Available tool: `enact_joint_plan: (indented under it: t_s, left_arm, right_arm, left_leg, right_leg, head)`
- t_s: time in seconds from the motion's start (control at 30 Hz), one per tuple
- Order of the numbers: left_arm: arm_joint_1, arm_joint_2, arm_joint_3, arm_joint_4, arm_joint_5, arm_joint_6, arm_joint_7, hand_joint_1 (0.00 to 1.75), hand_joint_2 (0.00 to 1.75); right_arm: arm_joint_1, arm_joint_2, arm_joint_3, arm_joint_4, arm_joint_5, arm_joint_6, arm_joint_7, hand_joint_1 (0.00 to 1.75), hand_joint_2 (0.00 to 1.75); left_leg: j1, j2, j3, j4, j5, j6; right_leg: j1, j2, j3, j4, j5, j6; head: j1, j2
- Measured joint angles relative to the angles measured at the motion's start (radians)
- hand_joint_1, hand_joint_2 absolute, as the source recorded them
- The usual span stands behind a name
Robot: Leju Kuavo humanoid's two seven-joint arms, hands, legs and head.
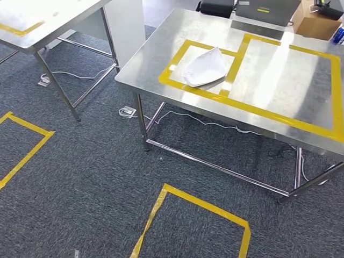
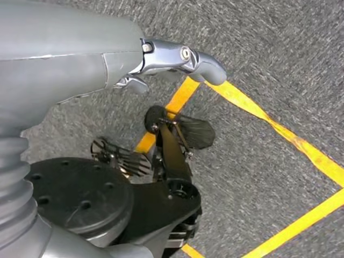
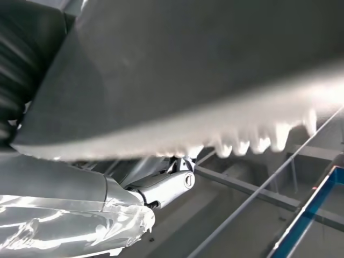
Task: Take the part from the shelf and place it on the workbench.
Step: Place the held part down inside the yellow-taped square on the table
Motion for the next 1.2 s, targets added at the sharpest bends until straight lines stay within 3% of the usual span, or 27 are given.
enact_joint_plan:
  t_s: [0.03, 0.07, 0.1, 0.17, 0.2, 0.23, 0.33, 0.4, 0.5, 0.53, 0.57, 0.6, 0.67, 0.7, 0.77, 0.87, 0.9, 0.97, 1.03, 1.07, 1.1, 1.17, 1.2]
  left_arm:
    - [0.001, 0.000, 0.000, 0.000, 0.000, -0.001, 0.000, 0.00, 1.75]
    - [0.001, 0.000, 0.000, 0.000, 0.000, -0.003, 0.000, 0.00, 1.75]
    - [0.001, 0.000, 0.000, 0.000, 0.000, -0.004, -0.001, 0.00, 1.75]
    - [0.002, 0.000, 0.000, 0.000, 0.001, -0.003, 0.000, 0.00, 1.75]
    - [0.002, 0.000, 0.000, 0.000, 0.001, -0.003, 0.001, 0.00, 1.75]
    - [0.002, 0.000, 0.000, 0.000, 0.001, -0.002, 0.004, 0.00, 1.75]
    - [0.003, 0.001, 0.000, 0.000, -0.002, 0.001, 0.017, 0.00, 1.75]
    - [0.002, 0.003, 0.000, 0.000, -0.001, 0.001, 0.020, 0.00, 1.75]
    - [0.001, 0.005, 0.000, 0.000, 0.000, -0.002, 0.023, 0.00, 1.75]
    - [0.001, 0.005, 0.000, 0.000, 0.000, -0.002, 0.024, 0.00, 1.75]
    - [0.001, 0.006, 0.000, 0.000, 0.000, -0.002, 0.025, 0.00, 1.75]
    - [0.002, 0.007, 0.000, 0.000, 0.000, -0.002, 0.025, 0.00, 1.75]
    - [0.002, 0.009, 0.000, 0.000, 0.002, -0.003, 0.025, 0.00, 1.75]
    - [0.002, 0.010, 0.000, 0.000, 0.003, -0.005, 0.026, 0.00, 1.75]
    - [0.001, 0.013, 0.001, 0.000, 0.004, -0.011, 0.030, 0.00, 1.75]
    - [-0.003, 0.019, 0.001, 0.000, 0.002, -0.021, 0.032, 0.00, 1.75]
    - [-0.004, 0.021, 0.001, 0.000, 0.001, -0.023, 0.030, 0.00, 1.75]
    - [-0.005, 0.024, 0.001, 0.000, -0.002, -0.026, 0.025, 0.00, 1.75]
    - [-0.003, 0.026, 0.001, 0.000, -0.005, -0.026, 0.024, 0.00, 1.75]
    - [0.000, 0.026, 0.001, 0.000, -0.008, -0.026, 0.024, 0.00, 1.75]
    - [0.003, 0.027, 0.001, 0.000, -0.010, -0.025, 0.024, 0.00, 1.75]
    - [0.006, 0.027, 0.001, 0.000, -0.012, -0.024, 0.024, 0.00, 1.75]
    - [0.007, 0.027, 0.001, 0.000, -0.012, -0.024, 0.024, 0.00, 1.75]
  right_arm:
    - [0.000, 0.000, 0.001, 0.000, 0.003, 0.000, 0.000, 1.75, 1.75]
    - [0.000, 0.000, 0.003, 0.000, 0.008, 0.000, 0.000, 1.75, 1.75]
    - [0.000, 0.000, 0.006, 0.000, 0.014, -0.002, 0.001, 1.75, 1.75]
    - [0.000, 0.000, 0.016, 0.002, 0.025, -0.012, 0.008, 1.75, 1.75]
    - [0.000, 0.000, 0.024, 0.003, 0.029, -0.021, 0.015, 1.75, 1.75]
    - [0.001, 0.000, 0.034, 0.006, 0.033, -0.033, 0.024, 1.75, 1.75]
    - [0.014, -0.007, 0.081, 0.019, 0.046, -0.091, 0.072, 1.75, 1.75]
    - [0.031, -0.020, 0.132, 0.035, 0.056, -0.144, 0.125, 1.75, 1.75]
    - [0.049, -0.041, 0.209, 0.063, 0.067, -0.198, 0.177, 1.75, 1.75]
    - [0.054, -0.045, 0.228, 0.071, 0.068, -0.205, 0.182, 1.75, 1.75]
    - [0.060, -0.049, 0.243, 0.077, 0.068, -0.208, 0.184, 1.75, 1.75]
    - [0.065, -0.052, 0.256, 0.083, 0.068, -0.209, 0.187, 1.75, 1.75]
    - [0.073, -0.060, 0.279, 0.094, 0.070, -0.213, 0.198, 1.75, 1.75]
    - [0.075, -0.067, 0.295, 0.101, 0.072, -0.221, 0.214, 1.75, 1.75]
    - [0.075, -0.091, 0.346, 0.126, 0.084, -0.263, 0.275, 1.75, 1.75]
    - [0.079, -0.148, 0.456, 0.174, 0.098, -0.342, 0.392, 1.75, 1.75]
    - [0.084, -0.167, 0.487, 0.186, 0.096, -0.360, 0.417, 1.75, 1.75]
    - [0.095, -0.191, 0.526, 0.202, 0.085, -0.377, 0.435, 1.75, 1.75]
    - [0.109, -0.204, 0.544, 0.215, 0.071, -0.381, 0.439, 1.75, 1.75]
    - [0.116, -0.210, 0.549, 0.222, 0.064, -0.381, 0.439, 1.75, 1.75]
    - [0.122, -0.215, 0.554, 0.227, 0.058, -0.381, 0.438, 1.75, 1.75]
    - [0.134, -0.224, 0.560, 0.235, 0.046, -0.381, 0.431, 1.75, 1.75]
    - [0.139, -0.227, 0.561, 0.238, 0.040, -0.381, 0.426, 1.75, 1.75]
  left_leg:
    - [-0.002, 0.001, 0.012, 0.000, -0.010, 0.003]
    - [-0.004, 0.001, 0.025, 0.000, -0.020, 0.006]
    - [-0.006, 0.001, 0.041, 0.000, -0.029, 0.008]
    - [-0.011, -0.001, 0.069, 0.000, -0.047, 0.010]
    - [-0.013, -0.002, 0.077, 0.002, -0.054, 0.009]
    - [-0.015, -0.002, 0.080, 0.002, -0.059, 0.006]
    - [-0.014, -0.003, 0.082, 0.002, -0.067, -0.008]
    - [-0.013, -0.002, 0.068, 0.038, -0.089, -0.023]
    - [-0.002, -0.001, -0.031, 0.217, -0.164, -0.044]
    - [0.002, -0.001, -0.063, 0.266, -0.173, -0.048]
    - [0.005, -0.001, -0.079, 0.280, -0.162, -0.051]
    - [0.007, -0.001, -0.075, 0.255, -0.130, -0.053]
    - [0.008, 0.000, -0.023, 0.128, -0.046, -0.052]
    - [0.008, 0.000, 0.007, 0.065, -0.023, -0.049]
    - [0.005, 0.000, 0.038, 0.006, -0.021, -0.038]
    - [0.009, 0.001, 0.051, -0.004, -0.035, -0.018]
    - [0.012, 0.002, 0.058, -0.008, -0.039, -0.011]
    - [0.013, 0.001, 0.071, -0.012, -0.049, 0.001]
    - [0.013, -0.001, 0.084, -0.012, -0.064, 0.005]
    - [0.013, -0.002, 0.093, -0.012, -0.073, 0.005]
    - [0.014, -0.003, 0.107, -0.012, -0.083, 0.004]
    - [0.014, -0.004, 0.137, -0.012, -0.107, -0.003]
    - [0.012, -0.004, 0.149, -0.010, -0.119, -0.008]
  right_leg:
    - [0.002, -0.001, -0.043, 0.048, 0.001, -0.002]
    - [0.005, -0.001, -0.070, 0.059, 0.027, -0.006]
    - [0.008, -0.001, -0.080, 0.030, 0.074, -0.010]
    - [0.015, -0.003, -0.067, -0.087, 0.187, -0.022]
    - [0.019, -0.004, -0.058, -0.137, 0.222, -0.027]
    - [0.021, -0.004, -0.055, -0.169, 0.240, -0.030]
    - [0.022, -0.001, -0.050, -0.192, 0.241, -0.039]
    - [0.015, -0.001, -0.035, -0.201, 0.243, -0.046]
    - [0.007, 0.000, -0.020, -0.206, 0.237, -0.050]
    - [0.005, 0.001, -0.015, -0.206, 0.233, -0.049]
    - [0.003, 0.001, -0.009, -0.206, 0.227, -0.047]
    - [0.000, 0.002, -0.001, -0.206, 0.220, -0.043]
    - [-0.004, 0.002, 0.017, -0.207, 0.204, -0.034]
    - [-0.004, 0.002, 0.024, -0.206, 0.194, -0.028]
    - [-0.003, 0.004, 0.030, -0.211, 0.181, -0.018]
    - [-0.004, 0.005, 0.043, -0.220, 0.171, -0.002]
    - [-0.004, 0.004, 0.036, -0.197, 0.159, 0.003]
    - [-0.005, 0.000, -0.025, -0.082, 0.112, 0.012]
    - [-0.006, 0.000, -0.121, 0.056, 0.075, 0.017]
    - [-0.007, 0.000, -0.153, 0.086, 0.085, 0.019]
    - [-0.008, -0.001, -0.167, 0.075, 0.119, 0.021]
    - [-0.012, -0.004, -0.146, -0.042, 0.226, 0.025]
    - [-0.013, -0.007, -0.126, -0.105, 0.263, 0.027]
  head:
    - [0.000, 0.000]
    - [0.000, 0.000]
    - [0.000, 0.000]
    - [0.000, 0.000]
    - [0.000, 0.000]
    - [-0.001, 0.000]
    - [-0.006, 0.000]
    - [-0.007, 0.000]
    - [-0.010, 0.000]
    - [-0.010, 0.000]
    - [-0.010, 0.000]
    - [-0.010, 0.000]
    - [-0.010, 0.000]
    - [-0.010, 0.000]
    - [-0.009, 0.000]
    - [-0.008, 0.000]
    - [-0.005, 0.000]
    - [0.001, 0.000]
    - [0.001, 0.000]
    - [0.002, 0.000]
    - [0.002, 0.000]
    - [0.002, 0.000]
    - [0.003, 0.000]
